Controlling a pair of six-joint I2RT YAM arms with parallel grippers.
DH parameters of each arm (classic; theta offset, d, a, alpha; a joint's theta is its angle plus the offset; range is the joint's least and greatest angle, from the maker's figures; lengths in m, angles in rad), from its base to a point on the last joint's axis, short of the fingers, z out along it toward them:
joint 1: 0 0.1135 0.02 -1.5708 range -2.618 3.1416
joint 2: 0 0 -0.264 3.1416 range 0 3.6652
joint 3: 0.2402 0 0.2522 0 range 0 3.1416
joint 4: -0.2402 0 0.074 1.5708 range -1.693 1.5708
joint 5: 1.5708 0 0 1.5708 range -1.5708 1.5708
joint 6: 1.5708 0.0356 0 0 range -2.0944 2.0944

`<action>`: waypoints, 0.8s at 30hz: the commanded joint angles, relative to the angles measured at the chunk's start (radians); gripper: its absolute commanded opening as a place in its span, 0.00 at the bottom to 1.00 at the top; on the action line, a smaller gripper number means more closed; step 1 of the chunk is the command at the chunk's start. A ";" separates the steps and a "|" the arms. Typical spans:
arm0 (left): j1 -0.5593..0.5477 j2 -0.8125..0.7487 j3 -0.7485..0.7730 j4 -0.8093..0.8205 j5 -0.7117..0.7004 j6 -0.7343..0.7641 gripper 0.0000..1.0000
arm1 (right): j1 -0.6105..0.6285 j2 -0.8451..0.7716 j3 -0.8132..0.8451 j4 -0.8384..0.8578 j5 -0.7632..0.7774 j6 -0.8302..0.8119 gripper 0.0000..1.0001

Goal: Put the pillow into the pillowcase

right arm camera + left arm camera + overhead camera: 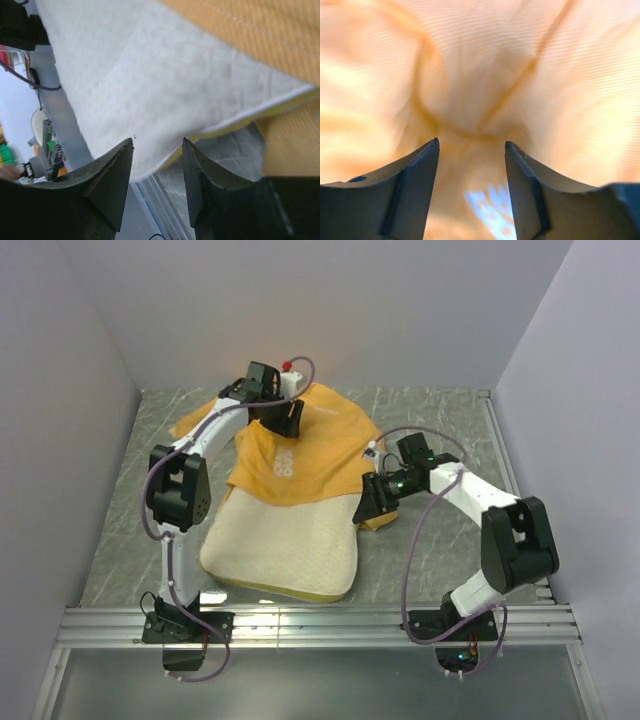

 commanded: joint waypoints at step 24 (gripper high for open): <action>-0.820 -0.498 -0.685 0.404 -0.705 -0.296 0.99 | -0.182 0.061 -0.100 0.503 0.400 0.291 0.89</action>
